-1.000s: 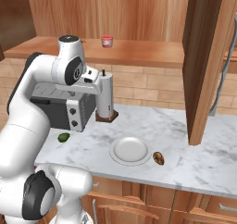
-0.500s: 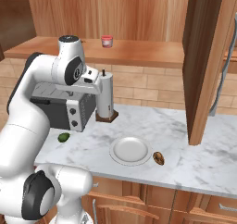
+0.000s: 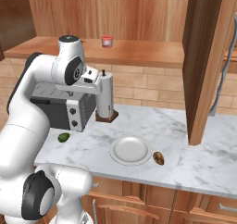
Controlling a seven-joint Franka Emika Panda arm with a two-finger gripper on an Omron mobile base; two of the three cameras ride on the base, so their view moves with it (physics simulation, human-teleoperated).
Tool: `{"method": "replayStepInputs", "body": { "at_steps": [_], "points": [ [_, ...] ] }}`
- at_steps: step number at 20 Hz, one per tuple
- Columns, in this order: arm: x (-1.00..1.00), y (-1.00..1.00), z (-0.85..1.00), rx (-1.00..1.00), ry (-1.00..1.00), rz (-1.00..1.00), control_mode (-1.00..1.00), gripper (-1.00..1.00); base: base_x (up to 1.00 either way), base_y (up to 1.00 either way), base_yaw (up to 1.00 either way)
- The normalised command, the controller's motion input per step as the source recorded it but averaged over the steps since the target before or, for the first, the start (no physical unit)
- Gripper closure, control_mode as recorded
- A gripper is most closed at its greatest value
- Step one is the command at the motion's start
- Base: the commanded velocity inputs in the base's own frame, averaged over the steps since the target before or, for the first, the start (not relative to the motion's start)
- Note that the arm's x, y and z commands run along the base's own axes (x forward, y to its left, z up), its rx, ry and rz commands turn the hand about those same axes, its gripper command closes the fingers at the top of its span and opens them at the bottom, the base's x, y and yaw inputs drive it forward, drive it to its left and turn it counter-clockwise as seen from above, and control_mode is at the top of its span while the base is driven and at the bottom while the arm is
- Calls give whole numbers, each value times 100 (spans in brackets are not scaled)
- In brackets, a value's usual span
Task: Pick the avocado and bread from the counter and place them on the plate. Then pick the jam from the cabinet and place it next to the plate. Lastly close the cabinet door.
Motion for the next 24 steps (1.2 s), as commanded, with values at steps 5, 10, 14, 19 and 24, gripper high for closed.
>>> {"method": "replayStepInputs", "body": {
  "at_steps": [5, 10, 14, 19, 24],
  "points": [
    [-5, 2, -1, 0, 0, 0, -100, -100, 0, 0, 0],
    [-36, 25, -16, 0, 0, 3, -100, -100, 0, 0, 0],
    [-33, 38, -36, 1, 0, 3, -100, -100, 0, 0, 0],
    [-7, 38, -60, 7, 1, 3, -100, -100, 0, 0, 0],
    [2, 33, -67, 12, 1, 3, -100, -100, 0, 0, 0]
  ]
}}
